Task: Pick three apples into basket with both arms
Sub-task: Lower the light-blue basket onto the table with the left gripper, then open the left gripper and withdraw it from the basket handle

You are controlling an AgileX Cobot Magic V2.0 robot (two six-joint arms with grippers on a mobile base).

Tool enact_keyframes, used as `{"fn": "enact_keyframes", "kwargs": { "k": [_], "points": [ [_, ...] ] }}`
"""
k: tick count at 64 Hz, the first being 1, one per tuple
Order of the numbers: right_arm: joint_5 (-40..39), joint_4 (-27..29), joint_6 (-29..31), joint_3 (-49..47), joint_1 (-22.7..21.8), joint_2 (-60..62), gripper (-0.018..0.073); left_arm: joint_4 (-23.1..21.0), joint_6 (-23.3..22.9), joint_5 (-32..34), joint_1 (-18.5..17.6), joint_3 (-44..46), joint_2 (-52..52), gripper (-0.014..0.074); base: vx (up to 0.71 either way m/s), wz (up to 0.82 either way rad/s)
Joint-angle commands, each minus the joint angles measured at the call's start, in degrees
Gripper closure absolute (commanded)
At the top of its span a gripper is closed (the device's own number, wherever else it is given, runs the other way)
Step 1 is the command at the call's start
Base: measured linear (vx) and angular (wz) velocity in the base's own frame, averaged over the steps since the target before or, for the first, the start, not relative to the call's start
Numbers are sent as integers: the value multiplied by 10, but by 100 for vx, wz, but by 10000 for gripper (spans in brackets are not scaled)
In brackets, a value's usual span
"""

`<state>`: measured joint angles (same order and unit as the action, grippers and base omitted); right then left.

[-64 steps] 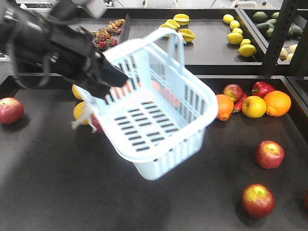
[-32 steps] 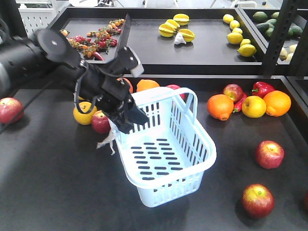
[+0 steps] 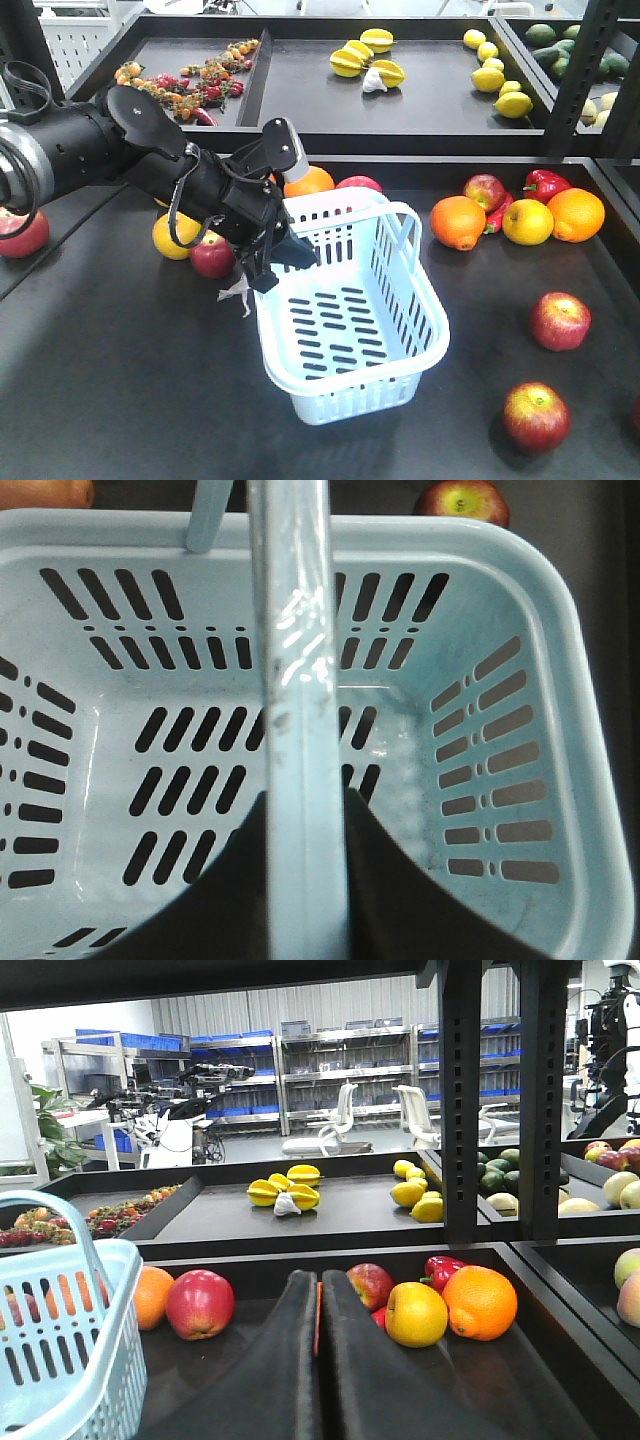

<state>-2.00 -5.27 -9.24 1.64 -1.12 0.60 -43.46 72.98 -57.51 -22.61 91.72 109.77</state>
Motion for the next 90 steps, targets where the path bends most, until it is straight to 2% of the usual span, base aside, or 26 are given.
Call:
{"fn": "enact_keyframes", "kwargs": {
  "k": [1,18,27,41,47,53,61,66,70,76,84,90],
  "points": [
    [-43,-5,3,8,-3,4,564,-45,4,32,-3,15,-33,601,0,0],
    [-43,-5,3,8,-3,4,564,-45,2,23,-3,15,-33,524,0,0],
    [-43,-5,3,8,-3,4,564,-45,-2,22,-3,15,-33,417,0,0],
    [-43,-5,3,8,-3,4,564,-45,-7,23,-3,15,-33,185,0,0],
    [-43,-5,3,8,-3,4,564,-45,-28,28,-3,15,-33,121,0,0],
    [-43,-5,3,8,-3,4,564,-45,-48,27,-3,15,-35,104,0,0],
    [-43,-5,3,8,-3,4,564,-45,-77,23,-3,15,-50,120,0,0],
    [-43,-5,3,8,-3,4,564,-42,-89,22,-3,15,-65,163,0,0],
    [-43,-5,3,8,-3,4,564,-37,-112,22,-3,15,-82,226,0,0],
    [-43,-5,3,8,-3,4,564,-28,-143,11,-3,15,-113,369,0,0],
    [-43,-5,3,8,-3,4,564,27,-205,-27,-3,15,-161,598,0,0],
    [-43,-5,3,8,-3,4,564,76,-266,-78,-3,15,-193,605,0,0]
  ]
}}
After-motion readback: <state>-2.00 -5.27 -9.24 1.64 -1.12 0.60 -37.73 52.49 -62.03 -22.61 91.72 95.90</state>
